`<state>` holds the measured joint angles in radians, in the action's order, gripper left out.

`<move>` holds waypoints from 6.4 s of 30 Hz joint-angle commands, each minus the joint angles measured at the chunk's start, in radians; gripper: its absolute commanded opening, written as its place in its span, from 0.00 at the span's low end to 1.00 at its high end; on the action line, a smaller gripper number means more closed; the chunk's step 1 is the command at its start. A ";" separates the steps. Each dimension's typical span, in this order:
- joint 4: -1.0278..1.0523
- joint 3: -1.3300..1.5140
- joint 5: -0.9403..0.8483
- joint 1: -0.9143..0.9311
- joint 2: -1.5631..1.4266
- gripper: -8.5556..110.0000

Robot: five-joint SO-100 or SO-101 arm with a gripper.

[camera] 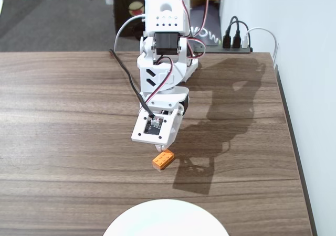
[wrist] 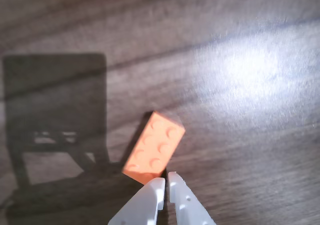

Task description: Grasp a lego block and put it on the plate.

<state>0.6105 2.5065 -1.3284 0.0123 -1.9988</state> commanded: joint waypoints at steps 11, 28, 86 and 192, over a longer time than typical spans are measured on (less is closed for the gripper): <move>-0.005 -0.087 0.183 -0.025 -0.005 0.08; 0.161 -0.143 0.453 0.002 0.005 0.08; 0.213 -0.367 0.980 0.021 0.152 0.11; 0.397 -0.630 0.482 0.074 0.281 0.13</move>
<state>0.9771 1.9405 -0.7440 0.0813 -1.6690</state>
